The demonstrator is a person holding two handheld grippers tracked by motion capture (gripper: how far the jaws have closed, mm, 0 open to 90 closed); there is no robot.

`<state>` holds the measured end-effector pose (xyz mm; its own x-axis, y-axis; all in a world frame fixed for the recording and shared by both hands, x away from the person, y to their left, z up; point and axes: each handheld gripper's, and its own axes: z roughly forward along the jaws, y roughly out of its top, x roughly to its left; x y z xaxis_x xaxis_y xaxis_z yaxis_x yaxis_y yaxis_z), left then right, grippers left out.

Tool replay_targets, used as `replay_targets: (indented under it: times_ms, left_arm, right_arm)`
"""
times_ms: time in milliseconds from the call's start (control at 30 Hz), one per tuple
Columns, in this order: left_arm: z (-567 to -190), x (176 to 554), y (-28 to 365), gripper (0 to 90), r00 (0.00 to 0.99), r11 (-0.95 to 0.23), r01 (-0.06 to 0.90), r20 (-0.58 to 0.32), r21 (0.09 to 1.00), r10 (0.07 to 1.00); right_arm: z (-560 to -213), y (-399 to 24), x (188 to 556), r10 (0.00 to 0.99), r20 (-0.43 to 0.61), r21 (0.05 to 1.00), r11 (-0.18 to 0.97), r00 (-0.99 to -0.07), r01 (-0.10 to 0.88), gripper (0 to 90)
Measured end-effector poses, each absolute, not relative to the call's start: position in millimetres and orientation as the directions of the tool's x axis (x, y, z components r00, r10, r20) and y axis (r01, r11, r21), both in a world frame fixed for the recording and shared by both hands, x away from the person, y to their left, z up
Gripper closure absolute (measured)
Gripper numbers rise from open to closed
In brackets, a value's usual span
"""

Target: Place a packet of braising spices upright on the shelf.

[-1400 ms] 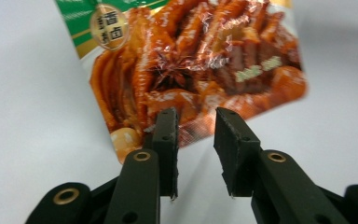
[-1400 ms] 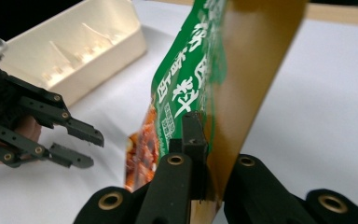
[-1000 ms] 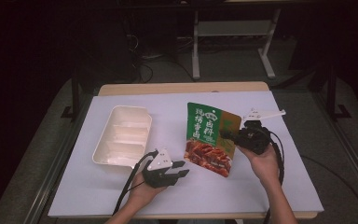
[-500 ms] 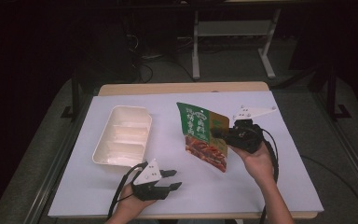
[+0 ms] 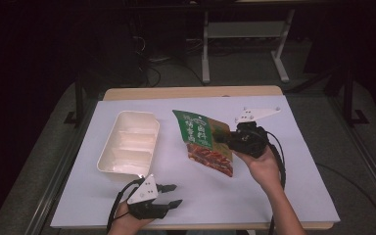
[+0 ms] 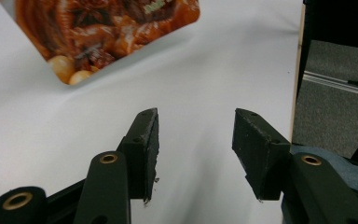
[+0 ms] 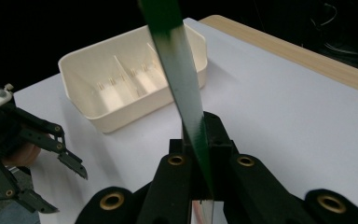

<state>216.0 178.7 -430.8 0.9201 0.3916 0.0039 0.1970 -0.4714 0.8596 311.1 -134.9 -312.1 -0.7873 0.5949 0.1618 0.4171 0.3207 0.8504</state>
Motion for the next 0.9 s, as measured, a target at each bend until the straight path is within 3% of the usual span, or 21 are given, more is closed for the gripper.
replay_targets:
  times_ms: [900]
  left_arm:
    - [-435.5, 204.4, 186.2, 46.3, 0.935, -0.457, 0.183, -0.011, 0.87, 0.354]
  right_arm:
    - [-270.1, -62.5, 317.5, 0.47, 0.152, 0.878, 0.34, -0.87, 0.337, 89.6]
